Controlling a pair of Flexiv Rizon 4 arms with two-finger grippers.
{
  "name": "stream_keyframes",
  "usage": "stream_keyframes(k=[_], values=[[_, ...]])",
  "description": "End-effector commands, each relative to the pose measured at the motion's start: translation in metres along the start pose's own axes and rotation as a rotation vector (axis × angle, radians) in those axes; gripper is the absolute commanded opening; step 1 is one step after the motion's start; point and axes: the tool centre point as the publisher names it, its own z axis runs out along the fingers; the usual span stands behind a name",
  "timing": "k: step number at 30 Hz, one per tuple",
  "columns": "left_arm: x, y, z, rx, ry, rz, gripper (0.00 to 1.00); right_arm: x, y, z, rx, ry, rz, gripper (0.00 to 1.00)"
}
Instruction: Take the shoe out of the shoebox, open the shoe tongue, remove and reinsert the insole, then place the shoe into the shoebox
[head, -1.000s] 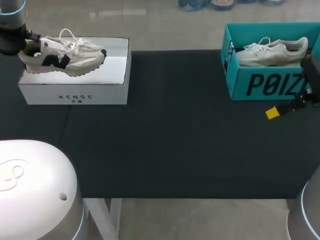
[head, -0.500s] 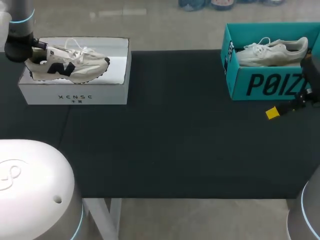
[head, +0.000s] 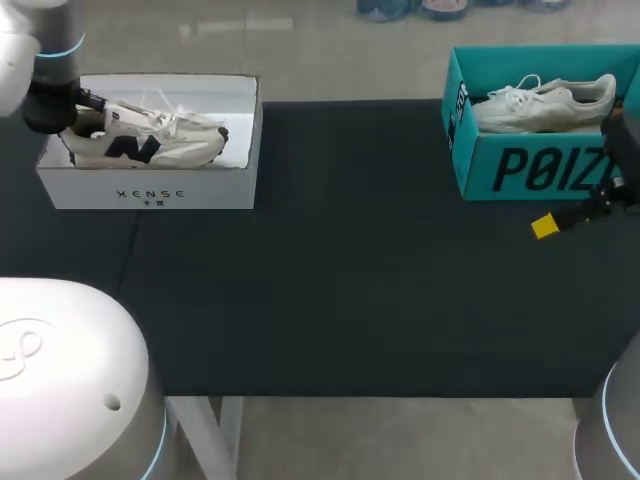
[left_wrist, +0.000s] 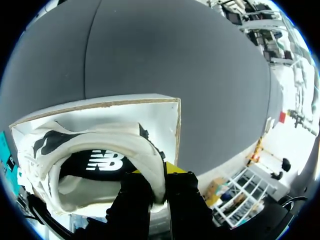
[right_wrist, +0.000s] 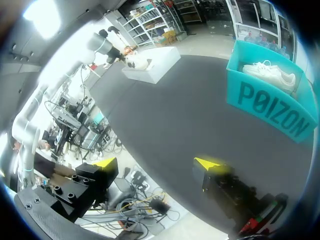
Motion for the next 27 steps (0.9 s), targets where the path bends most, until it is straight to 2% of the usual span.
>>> stream_keyframes(k=[1, 14, 27], values=[[-0.005, 0.002, 0.009, 0.005, 0.006, 0.007, 0.0, 0.001, -0.001, 0.001, -0.001, -0.003, 0.001, 1.0], [-0.018, -0.011, 0.033, 0.048, 0.01, 0.031, 0.0, 0.001, -0.001, 0.001, -0.001, -0.003, 0.001, 1.0], [-0.015, -0.012, 0.039, 0.061, 0.015, 0.016, 0.0, 0.001, -0.001, 0.001, -0.001, -0.003, 0.001, 1.0]])
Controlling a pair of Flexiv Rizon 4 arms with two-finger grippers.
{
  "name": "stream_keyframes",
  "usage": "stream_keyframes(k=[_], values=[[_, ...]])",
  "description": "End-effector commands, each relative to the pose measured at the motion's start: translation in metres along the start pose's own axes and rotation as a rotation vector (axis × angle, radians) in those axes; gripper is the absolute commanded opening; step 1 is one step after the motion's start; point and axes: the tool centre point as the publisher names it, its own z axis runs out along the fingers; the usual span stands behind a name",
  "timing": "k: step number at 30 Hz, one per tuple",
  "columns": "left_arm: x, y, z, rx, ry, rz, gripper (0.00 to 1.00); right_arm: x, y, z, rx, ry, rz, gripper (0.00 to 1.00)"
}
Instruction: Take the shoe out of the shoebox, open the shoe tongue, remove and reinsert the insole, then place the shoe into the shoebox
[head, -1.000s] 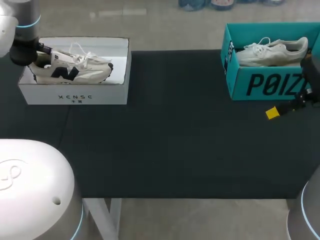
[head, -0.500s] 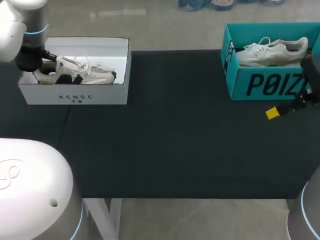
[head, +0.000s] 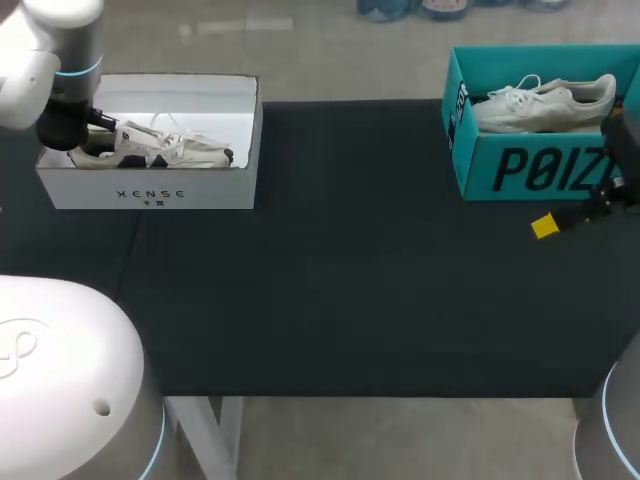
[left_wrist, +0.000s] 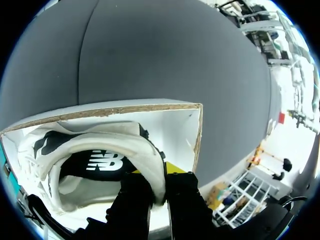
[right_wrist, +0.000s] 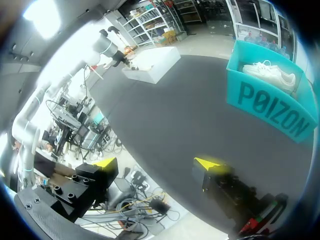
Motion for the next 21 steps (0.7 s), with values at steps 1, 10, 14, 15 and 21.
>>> stream_keyframes(k=[1, 10, 14, 15, 21], values=[[0.001, 0.001, 0.002, 0.007, 0.003, 0.0, 0.0, 0.001, -0.001, 0.001, -0.001, -0.003, 0.001, 1.0], [0.002, -0.001, -0.006, 0.006, -0.012, -0.013, 1.0, 0.001, -0.001, 0.001, -0.001, -0.003, 0.001, 1.0], [0.006, 0.001, -0.017, -0.016, -0.023, -0.03, 1.0, 0.001, -0.001, 0.001, -0.001, -0.003, 0.001, 1.0], [0.008, 0.002, -0.02, -0.032, -0.024, -0.035, 1.0, 0.001, -0.001, 0.001, -0.001, -0.003, 0.001, 1.0], [0.017, 0.004, -0.058, -0.085, -0.081, -0.075, 1.0, 0.001, -0.001, 0.001, -0.001, -0.003, 0.001, 1.0]])
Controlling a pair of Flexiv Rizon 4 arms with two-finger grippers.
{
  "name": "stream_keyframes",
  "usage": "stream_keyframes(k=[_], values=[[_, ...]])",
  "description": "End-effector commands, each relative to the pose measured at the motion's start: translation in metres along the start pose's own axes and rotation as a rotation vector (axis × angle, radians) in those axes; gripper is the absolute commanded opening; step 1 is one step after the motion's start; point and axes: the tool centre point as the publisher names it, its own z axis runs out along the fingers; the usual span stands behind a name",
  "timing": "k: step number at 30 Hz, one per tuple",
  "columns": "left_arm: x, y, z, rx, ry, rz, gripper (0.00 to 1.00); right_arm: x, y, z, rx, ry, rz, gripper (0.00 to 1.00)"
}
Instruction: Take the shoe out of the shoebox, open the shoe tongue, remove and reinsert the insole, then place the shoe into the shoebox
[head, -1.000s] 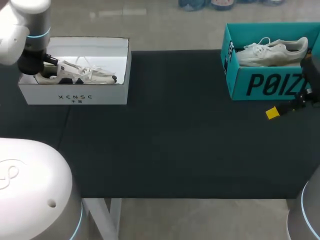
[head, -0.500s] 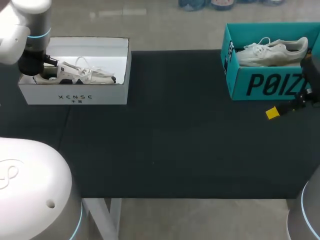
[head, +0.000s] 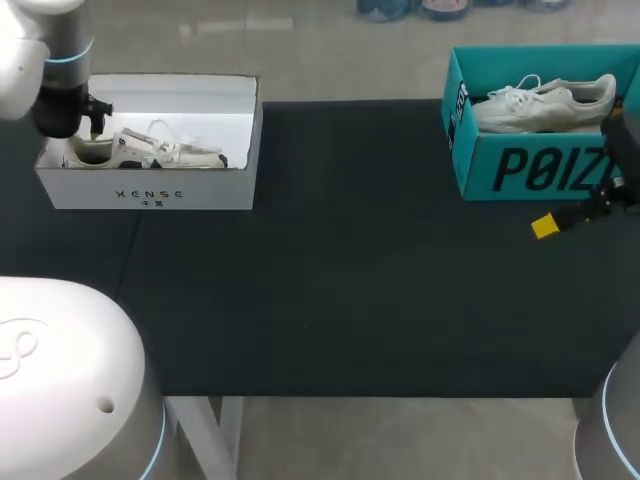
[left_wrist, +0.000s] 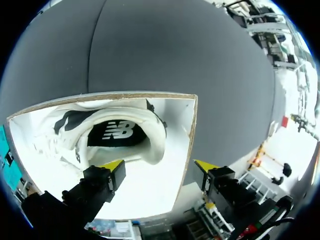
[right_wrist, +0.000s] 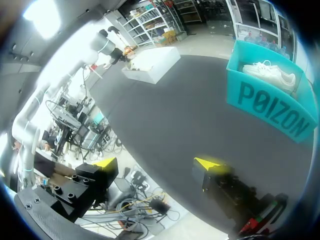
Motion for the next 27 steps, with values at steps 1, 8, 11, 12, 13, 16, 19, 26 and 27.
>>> stream_keyframes(k=[1, 8, 11, 12, 13, 16, 19, 26, 27], values=[[0.011, -0.011, -0.038, -0.033, -0.048, -0.029, 1.0, 0.001, -0.001, 0.001, -0.001, -0.003, 0.001, 1.0], [0.011, -0.029, -0.086, -0.048, -0.159, -0.079, 1.0, 0.001, -0.001, 0.001, -0.001, -0.003, 0.001, 1.0], [0.006, -0.038, -0.097, -0.049, -0.158, -0.062, 1.0, 0.001, -0.001, 0.001, -0.001, -0.003, 0.001, 1.0], [0.006, -0.038, -0.097, -0.049, -0.158, -0.062, 1.0, 0.001, -0.001, 0.001, -0.001, -0.003, 0.001, 1.0], [0.006, -0.038, -0.097, -0.049, -0.158, -0.062, 1.0, 0.001, -0.001, 0.001, -0.001, -0.003, 0.001, 1.0], [0.006, -0.038, -0.097, -0.049, -0.158, -0.062, 1.0, 0.001, -0.001, 0.001, -0.001, -0.003, 0.001, 1.0], [0.006, -0.038, -0.097, -0.049, -0.158, -0.062, 1.0, 0.001, -0.001, 0.001, -0.001, -0.003, 0.001, 1.0], [0.006, -0.038, -0.097, -0.049, -0.158, -0.062, 1.0, -0.009, 0.017, -0.015, 0.018, -0.051, -0.015, 1.0], [0.006, -0.038, -0.097, -0.049, -0.158, -0.062, 1.0, -0.015, 0.026, -0.02, 0.035, -0.072, -0.021, 1.0]])
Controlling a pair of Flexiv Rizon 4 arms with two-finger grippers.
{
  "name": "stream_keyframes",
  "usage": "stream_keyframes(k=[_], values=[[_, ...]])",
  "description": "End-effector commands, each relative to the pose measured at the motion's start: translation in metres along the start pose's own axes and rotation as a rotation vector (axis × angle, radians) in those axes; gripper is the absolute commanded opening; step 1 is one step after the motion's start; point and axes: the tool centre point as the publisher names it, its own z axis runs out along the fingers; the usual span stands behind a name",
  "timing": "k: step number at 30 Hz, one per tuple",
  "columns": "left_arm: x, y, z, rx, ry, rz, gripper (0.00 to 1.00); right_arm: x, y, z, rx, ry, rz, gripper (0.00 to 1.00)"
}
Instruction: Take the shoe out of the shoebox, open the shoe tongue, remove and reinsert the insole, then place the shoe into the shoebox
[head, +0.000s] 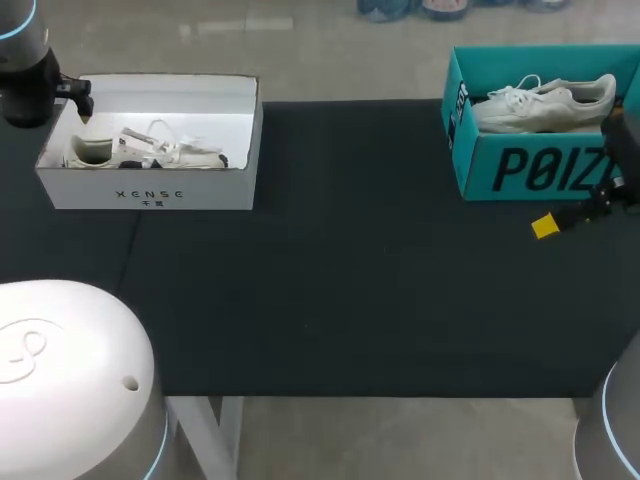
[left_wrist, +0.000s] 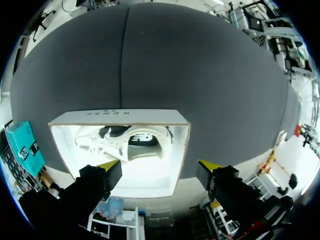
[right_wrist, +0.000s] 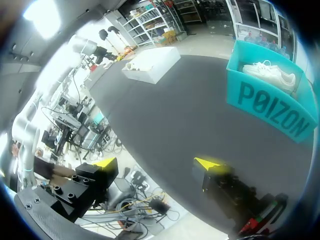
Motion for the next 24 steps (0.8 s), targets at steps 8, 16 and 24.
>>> stream_keyframes(k=[8, 16, 24], values=[[0.0, 0.0, 0.0, -0.001, 0.0, 0.0, 1.0, -0.074, 0.066, -0.044, 0.114, -0.211, 0.037, 1.0], [0.0, 0.0, 0.0, -0.001, 0.0, 0.0, 1.0, -0.153, 0.122, -0.054, 0.208, -0.532, 0.128, 1.0], [0.0, 0.0, 0.0, -0.001, 0.0, 0.0, 1.0, -0.199, 0.171, -0.046, 0.385, -0.914, 0.115, 1.0]])
